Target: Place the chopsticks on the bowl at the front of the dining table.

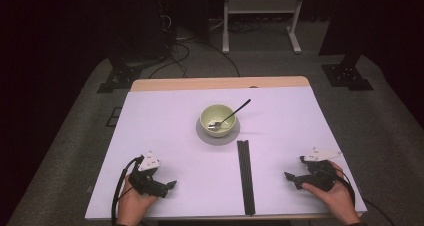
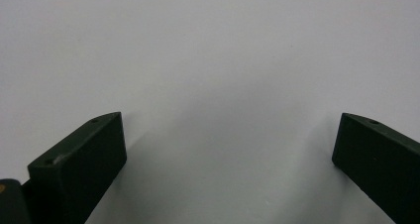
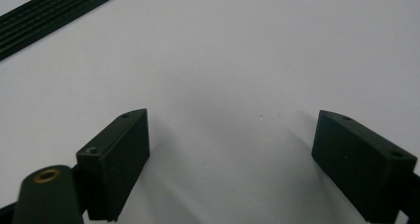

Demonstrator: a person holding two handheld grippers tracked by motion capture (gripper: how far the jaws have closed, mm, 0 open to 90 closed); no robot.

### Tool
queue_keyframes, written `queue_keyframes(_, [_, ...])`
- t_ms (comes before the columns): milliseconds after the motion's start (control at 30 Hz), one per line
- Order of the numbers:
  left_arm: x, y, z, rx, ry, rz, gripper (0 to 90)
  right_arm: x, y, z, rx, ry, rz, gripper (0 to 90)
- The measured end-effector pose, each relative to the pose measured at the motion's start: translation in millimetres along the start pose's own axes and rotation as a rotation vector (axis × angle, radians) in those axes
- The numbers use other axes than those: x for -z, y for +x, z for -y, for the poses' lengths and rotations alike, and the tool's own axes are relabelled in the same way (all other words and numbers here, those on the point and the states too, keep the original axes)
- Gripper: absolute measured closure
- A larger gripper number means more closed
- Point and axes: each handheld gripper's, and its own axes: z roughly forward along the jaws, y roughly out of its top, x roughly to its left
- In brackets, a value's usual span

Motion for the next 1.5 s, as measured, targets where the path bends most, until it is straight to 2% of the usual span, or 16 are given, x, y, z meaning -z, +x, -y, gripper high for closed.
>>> queue_keyframes(233, [-0.1, -0.1, 0.0, 0.001, 0.0, -0.001, 0.0, 0.7, -1.2, -1.4, 0.005, 0.008, -0.005, 13.3])
queue_keyframes(300, [0.0, -0.1, 0.1, -0.001, -0.001, -0.001, 0.0, 1.9, -1.3, -2.2, 0.01, 0.011, 0.008, 13.3])
queue_keyframes(633, [0.0, -0.2, 0.3, 0.001, -0.001, -0.001, 0.0, 5.0, -2.7, -8.4, 0.003, -0.022, 0.01, 13.3])
queue_keyframes(867, [0.0, 0.0, 0.2, 0.001, -0.001, 0.0, 0.0, 0.7, 3.4, -18.3, 0.013, -0.043, -0.016, 13.3])
queue_keyframes(1500, [0.0, 0.0, 0.2, 0.001, -0.001, 0.0, 0.0, -13.4, 22.4, -34.8, 0.048, -0.051, -0.074, 13.3])
